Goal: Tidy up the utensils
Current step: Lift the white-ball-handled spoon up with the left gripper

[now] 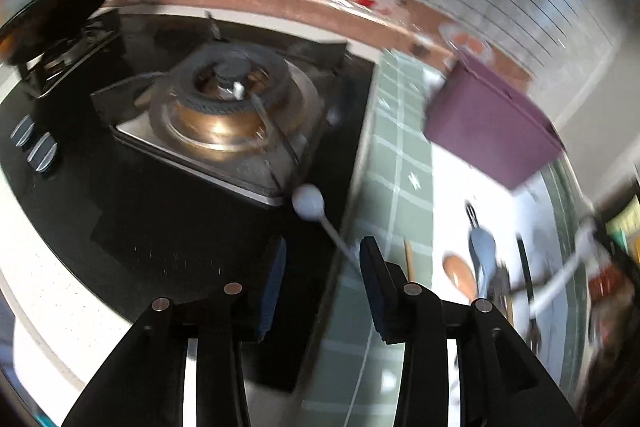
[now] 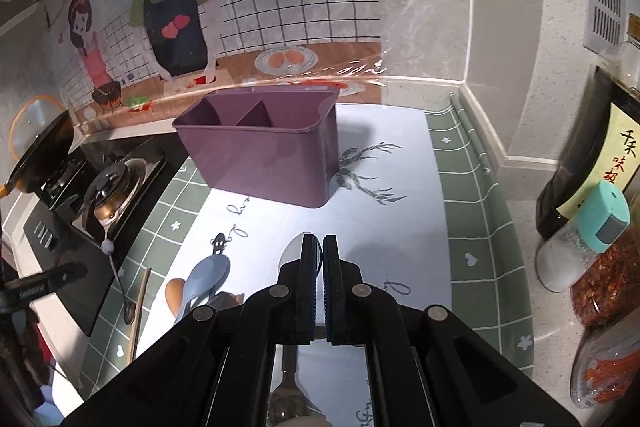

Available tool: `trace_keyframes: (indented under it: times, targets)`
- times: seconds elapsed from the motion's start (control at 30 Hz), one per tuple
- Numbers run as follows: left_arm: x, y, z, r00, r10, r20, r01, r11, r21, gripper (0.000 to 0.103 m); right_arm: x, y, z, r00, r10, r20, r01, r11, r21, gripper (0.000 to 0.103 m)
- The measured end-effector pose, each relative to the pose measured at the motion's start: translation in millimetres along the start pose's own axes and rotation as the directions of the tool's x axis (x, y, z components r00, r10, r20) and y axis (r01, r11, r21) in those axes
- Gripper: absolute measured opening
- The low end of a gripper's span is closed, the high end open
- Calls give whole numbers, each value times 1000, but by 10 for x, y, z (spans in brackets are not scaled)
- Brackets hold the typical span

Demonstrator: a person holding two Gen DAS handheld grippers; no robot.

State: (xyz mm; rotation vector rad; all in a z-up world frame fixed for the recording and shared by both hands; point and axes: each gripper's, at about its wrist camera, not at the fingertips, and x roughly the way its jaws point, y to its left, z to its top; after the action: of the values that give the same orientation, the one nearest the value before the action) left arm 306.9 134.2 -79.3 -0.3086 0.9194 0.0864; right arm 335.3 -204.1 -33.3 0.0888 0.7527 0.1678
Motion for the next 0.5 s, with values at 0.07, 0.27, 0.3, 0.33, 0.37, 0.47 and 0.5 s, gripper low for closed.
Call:
trace_keyframes:
  times: [0.07,0.27,0.3,0.33,0.37,0.47,0.5]
  targets:
    - [96,16,65,999,52,11,-51,997,-61,40,14,20,-3,1000,10,-1,-10,1000,-3,3]
    - [367,-40,162,988,155,-20,-157,978,-141,40,42,54,-20,1000,24,6,-24,1000,-13,3]
    - [405,-65,173,985,174,-24,-175,975,-140,40,53,48,-25,1000,28,4,-28,1000,-11,3]
    - [433,-74,182,982,184,-30,-187,972,-143,40,67,42,-31,999,33,2,-33,999,-7,3]
    - [470,-86,193,981,192,-40,-196,969,-149,40,75,39,-33,999,35,1,-35,999,-5,3]
    - [562,-126,218,972,225,-61,-232,962,-145,40,97,20,-35,999,34,1,-34,999,-8,3]
    - [584,-137,221,969,236,-66,-244,960,-140,39,99,14,-34,999,33,2,-33,999,-10,3]
